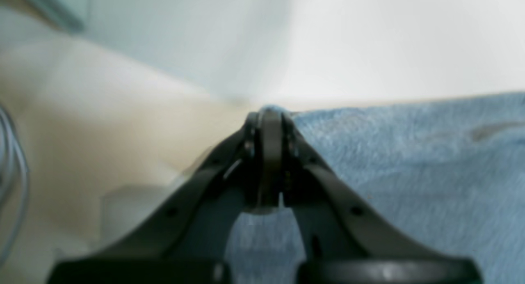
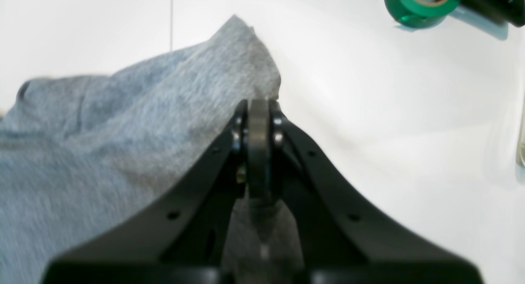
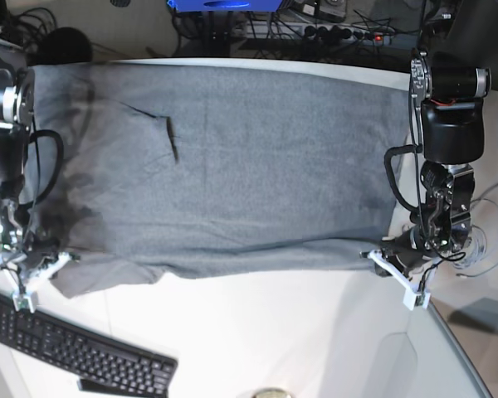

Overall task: Layout the t-shirt on the table in an organized manner, then fold the t-shirt properly
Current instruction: 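Lift the hem with both grippers and fold it toward the collar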

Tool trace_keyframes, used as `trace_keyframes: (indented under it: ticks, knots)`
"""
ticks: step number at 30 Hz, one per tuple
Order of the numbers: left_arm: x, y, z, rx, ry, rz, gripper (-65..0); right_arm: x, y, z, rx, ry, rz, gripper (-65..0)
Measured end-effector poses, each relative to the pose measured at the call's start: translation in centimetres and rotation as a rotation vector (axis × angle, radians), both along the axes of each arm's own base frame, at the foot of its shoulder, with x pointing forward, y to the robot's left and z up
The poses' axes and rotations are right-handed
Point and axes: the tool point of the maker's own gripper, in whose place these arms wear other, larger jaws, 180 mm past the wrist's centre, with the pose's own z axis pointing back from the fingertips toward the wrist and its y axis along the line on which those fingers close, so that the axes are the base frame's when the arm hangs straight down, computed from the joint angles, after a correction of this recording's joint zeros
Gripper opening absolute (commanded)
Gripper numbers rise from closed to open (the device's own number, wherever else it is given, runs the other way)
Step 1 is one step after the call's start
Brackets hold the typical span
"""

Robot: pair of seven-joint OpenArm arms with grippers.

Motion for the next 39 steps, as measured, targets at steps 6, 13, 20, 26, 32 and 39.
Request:
trace_keyframes:
  ticks: [6,13,20,26,32,39]
  knots:
    - [-0.6,0.6,0.2,0.011,-0.015,-0.004,-65.0,-1.4,0.6,1.5,-0.052,-0.007,0.047,-65.0]
    - [-3.1,0.3,0.3,0.057,0.048,-0.054,-65.0,-3.3,1.1,1.7,-0.078,0.022,0.073,-65.0]
    - [-5.6,0.1,0.5,0.104,0.070,-0.101,-65.0,-5.9,1.5,0.8,-0.095,0.056,0.094,-65.0]
    - [-7.8,0.2,-1.1,0.104,0.112,-0.109,-65.0,-8.4,1.4,0.5,-0.096,0.104,0.083,-65.0]
    - [-9.3,1.1,-2.0,0.124,0.147,-0.111,-65.0,-10.4,-0.5,1.1,-0.111,0.122,0.032,-65.0]
    - [-8.9,1.3,-1.3,0.137,0.129,-0.116,-65.0,-12.7,0.2,0.5,-0.106,0.160,0.035,-65.0]
